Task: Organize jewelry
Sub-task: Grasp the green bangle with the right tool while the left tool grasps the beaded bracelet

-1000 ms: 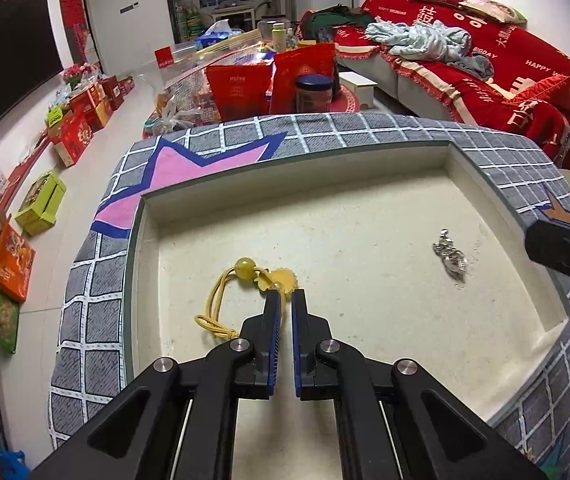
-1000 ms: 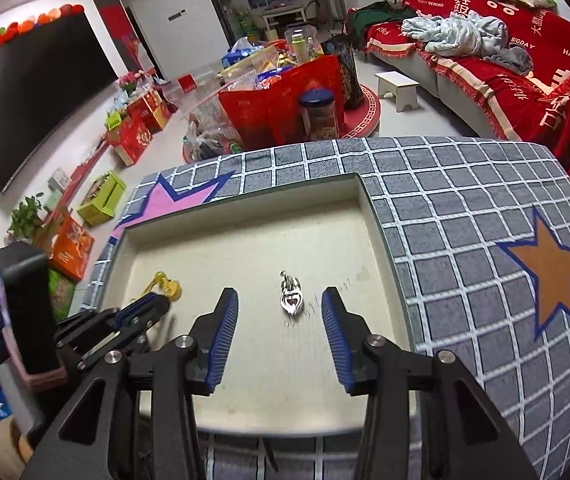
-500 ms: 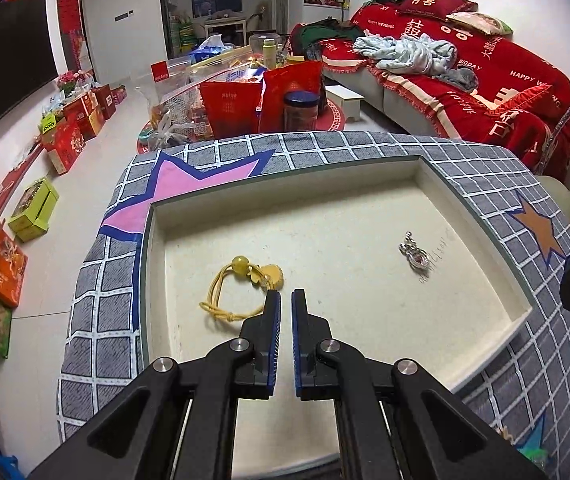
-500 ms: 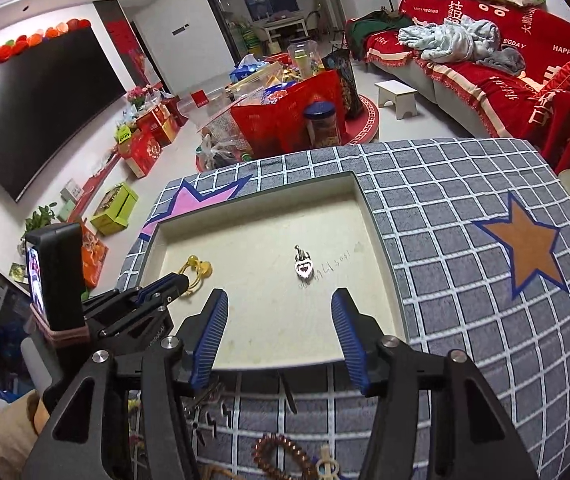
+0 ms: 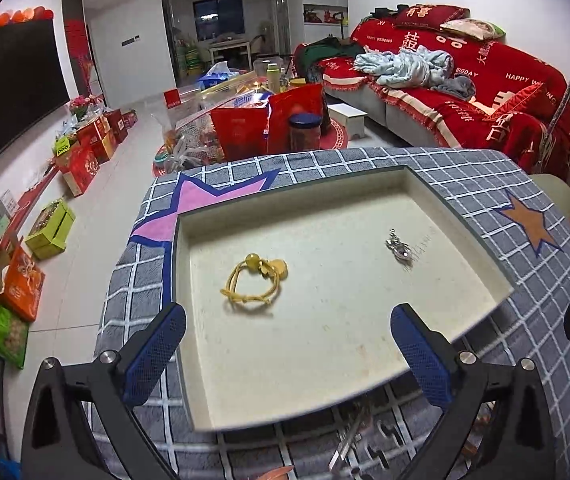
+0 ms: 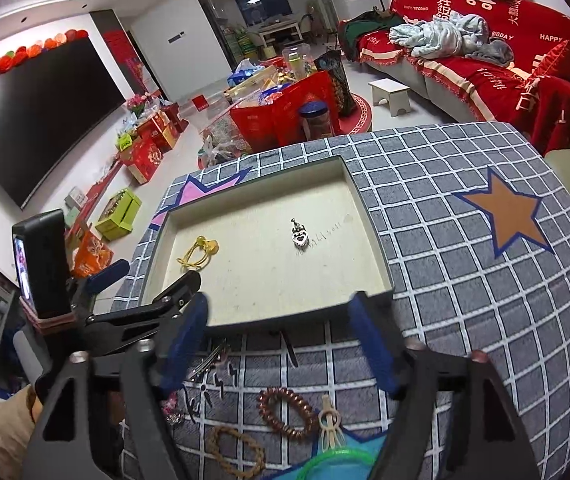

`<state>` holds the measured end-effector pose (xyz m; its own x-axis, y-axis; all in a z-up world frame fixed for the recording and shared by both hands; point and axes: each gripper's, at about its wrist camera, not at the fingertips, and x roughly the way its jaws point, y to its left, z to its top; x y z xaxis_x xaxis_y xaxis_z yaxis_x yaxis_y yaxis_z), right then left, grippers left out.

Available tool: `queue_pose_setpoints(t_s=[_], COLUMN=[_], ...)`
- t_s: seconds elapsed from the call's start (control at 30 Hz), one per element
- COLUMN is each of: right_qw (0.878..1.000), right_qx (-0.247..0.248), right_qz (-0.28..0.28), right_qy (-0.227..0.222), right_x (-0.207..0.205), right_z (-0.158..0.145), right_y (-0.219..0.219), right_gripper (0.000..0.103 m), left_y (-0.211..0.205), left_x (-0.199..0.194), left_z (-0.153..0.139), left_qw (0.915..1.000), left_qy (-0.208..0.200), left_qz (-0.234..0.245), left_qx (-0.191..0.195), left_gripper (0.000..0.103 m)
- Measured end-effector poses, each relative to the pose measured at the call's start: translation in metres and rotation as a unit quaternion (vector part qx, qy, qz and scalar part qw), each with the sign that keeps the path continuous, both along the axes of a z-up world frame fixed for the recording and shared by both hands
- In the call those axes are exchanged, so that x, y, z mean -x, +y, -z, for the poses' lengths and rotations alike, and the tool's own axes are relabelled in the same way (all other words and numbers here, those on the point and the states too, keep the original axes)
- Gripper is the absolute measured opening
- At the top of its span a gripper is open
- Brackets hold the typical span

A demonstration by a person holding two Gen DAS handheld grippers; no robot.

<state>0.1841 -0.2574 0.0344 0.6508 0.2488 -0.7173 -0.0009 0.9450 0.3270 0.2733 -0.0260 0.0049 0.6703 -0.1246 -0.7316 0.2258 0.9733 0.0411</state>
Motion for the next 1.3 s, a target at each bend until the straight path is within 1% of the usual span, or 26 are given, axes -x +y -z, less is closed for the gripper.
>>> queue_pose_setpoints(t_s=[0.17,0.23,0.33,0.4,0.53,0.63,0.73,0.83,1.0,1.17,1.23,1.27,1.3], right_qw=[1.0,1.0,0.999,0.999,0.997,0.995,0.994,0.993,0.992,0.99,0.989,0.989,0.988], right_qx=[0.003,0.005,0.023,0.032,0.054,0.053,0.052,0.053,0.055,0.069,0.076,0.079,0.086], right_qz=[0.001,-0.002,-0.004,-0.004,0.006,0.016,0.028,0.038,0.053,0.057,0.054,0.051,0.047], right_qy=[0.005,0.009,0.024,0.033,0.061,0.079,0.092,0.094,0.104,0.11,0.114,0.115,0.116], right_x=[0.024,0.033,0.051,0.06,0.079,0.09,0.098,0.104,0.107,0.105,0.102,0.101,0.1], right_z=[0.003,0.006,0.015,0.022,0.04,0.053,0.063,0.068,0.075,0.081,0.084,0.085,0.086], right_y=[-0.001,-0.002,-0.001,-0.002,-0.005,-0.012,-0.02,-0.026,-0.034,-0.036,-0.034,-0.032,-0.029], right_gripper=[0.084,0.084,0.084,0.084,0.084,0.084,0.084,0.084,0.084,0.084,0.084,0.083,0.079], left_y=[0.008,0.015,0.03,0.042,0.059,0.067,0.069,0.071,0.076,0.083,0.084,0.085,0.086], left_x=[0.034,0.05,0.073,0.088,0.114,0.126,0.13,0.131,0.131,0.12,0.114,0.112,0.111], left_z=[-0.007,-0.007,-0.002,0.004,0.02,0.031,0.039,0.042,0.046,0.051,0.055,0.057,0.057], left_qw=[0.9999,0.9999,0.9998,0.9994,0.9986,0.9977,0.9967,0.9964,0.9956,0.9946,0.9936,0.9932,0.993], left_qy=[-0.01,-0.01,0.013,0.025,0.04,0.051,0.065,0.067,0.072,0.082,0.094,0.098,0.098], left_qz=[-0.003,-0.006,0.0,-0.005,-0.025,-0.04,-0.044,-0.049,-0.055,-0.057,-0.057,-0.058,-0.058], left_qx=[-0.008,-0.003,0.013,0.022,0.021,0.021,0.021,0.018,0.024,0.027,0.023,0.026,0.029], left_gripper=[0.103,0.103,0.103,0.103,0.103,0.103,0.103,0.103,0.103,0.103,0.103,0.103,0.102])
